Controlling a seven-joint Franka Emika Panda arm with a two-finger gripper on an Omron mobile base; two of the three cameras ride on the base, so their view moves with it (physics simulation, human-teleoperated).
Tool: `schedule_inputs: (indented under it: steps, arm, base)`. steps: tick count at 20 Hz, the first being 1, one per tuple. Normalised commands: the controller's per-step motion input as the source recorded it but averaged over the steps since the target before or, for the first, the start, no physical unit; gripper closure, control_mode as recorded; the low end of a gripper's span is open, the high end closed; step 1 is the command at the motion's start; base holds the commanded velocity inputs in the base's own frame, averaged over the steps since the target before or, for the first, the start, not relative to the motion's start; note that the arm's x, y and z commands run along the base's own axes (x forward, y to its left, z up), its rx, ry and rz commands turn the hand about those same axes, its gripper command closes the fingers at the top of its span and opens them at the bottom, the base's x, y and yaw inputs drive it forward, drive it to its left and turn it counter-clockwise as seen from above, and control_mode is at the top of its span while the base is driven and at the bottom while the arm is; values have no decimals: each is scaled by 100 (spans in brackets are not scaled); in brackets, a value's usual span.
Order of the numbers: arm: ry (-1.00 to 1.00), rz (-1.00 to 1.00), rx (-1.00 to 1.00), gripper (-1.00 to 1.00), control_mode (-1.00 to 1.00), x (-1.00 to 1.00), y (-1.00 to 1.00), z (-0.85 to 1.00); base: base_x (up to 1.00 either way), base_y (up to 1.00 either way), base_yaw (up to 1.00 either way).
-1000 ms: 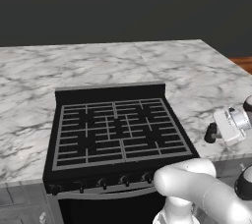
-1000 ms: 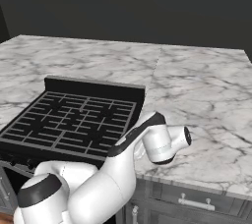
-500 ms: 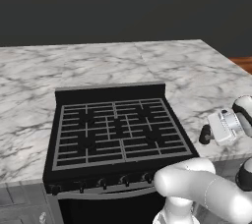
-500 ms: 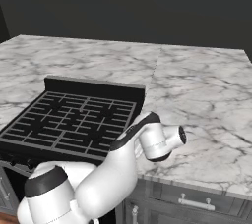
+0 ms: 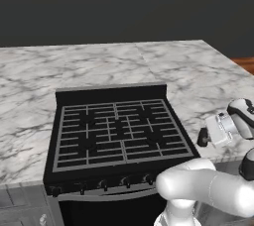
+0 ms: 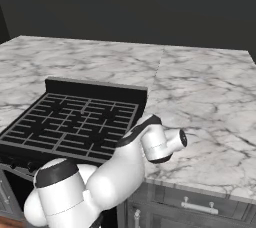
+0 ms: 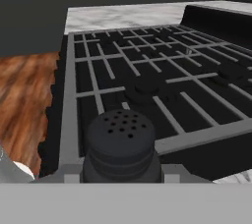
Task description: Take 2 condiments from the cabinet and move them on the counter near the stove.Make sure the condiments are lined up with each other, next to each other.
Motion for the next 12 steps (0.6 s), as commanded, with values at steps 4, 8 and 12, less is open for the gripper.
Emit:
schedule_inputs:
  steps: [4, 8, 12]
  arm:
    - [0, 0, -1, 100, -100, 12, -2, -23]
    - [0, 0, -1, 100, -100, 10, -1, -17]
    - [0, 0, 0, 100, -100, 12, -6, -11]
  base:
    - [0, 0, 0]
    - [0, 0, 0]
    - [0, 0, 0]
